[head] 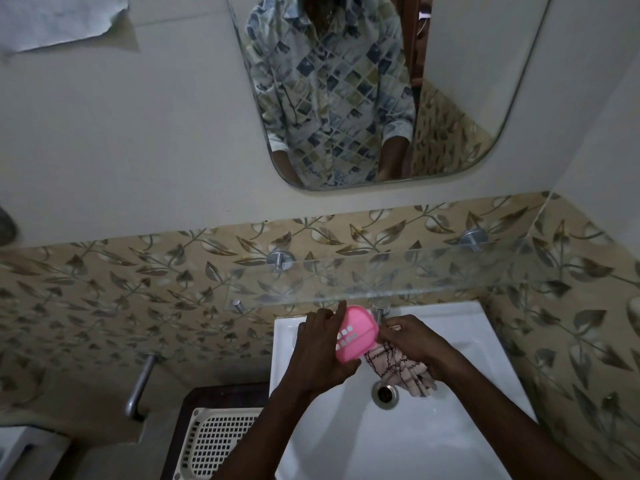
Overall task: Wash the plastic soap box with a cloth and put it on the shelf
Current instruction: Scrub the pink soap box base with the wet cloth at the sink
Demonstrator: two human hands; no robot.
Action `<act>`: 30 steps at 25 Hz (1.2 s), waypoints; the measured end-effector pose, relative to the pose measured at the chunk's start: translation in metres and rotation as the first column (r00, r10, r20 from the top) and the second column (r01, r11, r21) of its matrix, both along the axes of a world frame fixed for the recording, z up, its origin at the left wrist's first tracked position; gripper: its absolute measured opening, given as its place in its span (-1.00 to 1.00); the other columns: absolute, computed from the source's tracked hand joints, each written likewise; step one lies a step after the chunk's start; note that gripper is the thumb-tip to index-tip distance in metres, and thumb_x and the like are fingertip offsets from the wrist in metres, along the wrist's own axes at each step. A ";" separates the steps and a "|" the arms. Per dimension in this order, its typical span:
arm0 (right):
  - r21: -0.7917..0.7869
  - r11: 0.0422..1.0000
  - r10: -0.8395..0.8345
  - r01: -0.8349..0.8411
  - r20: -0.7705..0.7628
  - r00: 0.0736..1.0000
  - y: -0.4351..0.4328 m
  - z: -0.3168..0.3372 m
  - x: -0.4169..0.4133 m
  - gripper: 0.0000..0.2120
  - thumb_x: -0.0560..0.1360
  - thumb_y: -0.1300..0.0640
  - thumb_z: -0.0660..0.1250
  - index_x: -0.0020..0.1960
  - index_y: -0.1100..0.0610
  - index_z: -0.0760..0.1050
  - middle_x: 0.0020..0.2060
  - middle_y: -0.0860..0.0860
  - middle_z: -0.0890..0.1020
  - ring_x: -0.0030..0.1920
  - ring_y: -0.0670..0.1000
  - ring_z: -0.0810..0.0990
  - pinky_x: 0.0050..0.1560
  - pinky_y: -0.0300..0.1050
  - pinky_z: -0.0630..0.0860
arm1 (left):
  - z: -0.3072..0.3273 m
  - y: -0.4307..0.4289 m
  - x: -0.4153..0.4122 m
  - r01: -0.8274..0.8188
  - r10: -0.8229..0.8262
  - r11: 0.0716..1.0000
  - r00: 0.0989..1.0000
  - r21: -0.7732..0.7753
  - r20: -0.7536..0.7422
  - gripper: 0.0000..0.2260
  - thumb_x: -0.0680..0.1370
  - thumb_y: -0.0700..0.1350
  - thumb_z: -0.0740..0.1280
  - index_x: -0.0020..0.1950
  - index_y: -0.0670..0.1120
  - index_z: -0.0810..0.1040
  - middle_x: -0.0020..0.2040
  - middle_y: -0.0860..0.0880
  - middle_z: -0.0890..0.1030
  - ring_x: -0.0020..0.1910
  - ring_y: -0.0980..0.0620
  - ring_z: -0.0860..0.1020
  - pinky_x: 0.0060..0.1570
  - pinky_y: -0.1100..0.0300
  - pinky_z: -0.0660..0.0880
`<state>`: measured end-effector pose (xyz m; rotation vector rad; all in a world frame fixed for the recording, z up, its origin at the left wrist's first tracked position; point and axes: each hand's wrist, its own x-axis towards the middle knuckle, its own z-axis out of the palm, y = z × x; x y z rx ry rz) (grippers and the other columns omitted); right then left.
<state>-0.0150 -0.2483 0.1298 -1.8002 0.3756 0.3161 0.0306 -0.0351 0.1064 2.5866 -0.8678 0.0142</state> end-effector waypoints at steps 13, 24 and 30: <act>0.709 0.562 -0.187 0.426 -0.393 0.900 -0.017 -0.044 -0.054 -0.62 0.43 0.39 0.20 0.23 0.40 0.49 -0.04 0.39 0.65 -0.18 0.29 0.69 -0.18 0.09 0.65 | -0.043 0.040 -0.016 -0.946 -0.802 0.141 0.063 -0.291 -0.593 -0.35 0.40 0.02 0.39 0.36 -0.38 0.45 0.20 -0.40 0.51 0.07 -0.35 0.54 0.08 -0.18 0.50; 0.270 0.957 -0.170 0.107 0.220 0.961 0.018 -0.007 -0.027 -0.68 0.42 0.35 0.44 0.13 0.14 0.56 0.01 0.13 0.71 -0.07 0.11 0.72 -0.16 -0.17 0.64 | -0.040 0.012 -0.004 -0.867 -0.589 0.436 -0.071 -0.243 -0.805 -0.42 0.53 0.21 0.27 0.29 -0.26 0.59 0.22 -0.36 0.59 0.11 -0.33 0.61 0.18 -0.31 0.50; -0.902 0.428 0.857 0.054 0.425 0.292 0.021 -0.048 -0.017 -0.59 0.42 0.34 0.20 0.20 0.12 0.60 0.23 0.16 0.59 0.41 0.26 0.41 0.39 0.38 0.29 | -0.019 0.003 0.003 -0.865 -0.540 0.452 -0.069 -0.219 -0.839 -0.46 0.51 0.12 0.31 0.33 -0.25 0.55 0.20 -0.29 0.61 0.10 -0.24 0.59 0.17 -0.13 0.53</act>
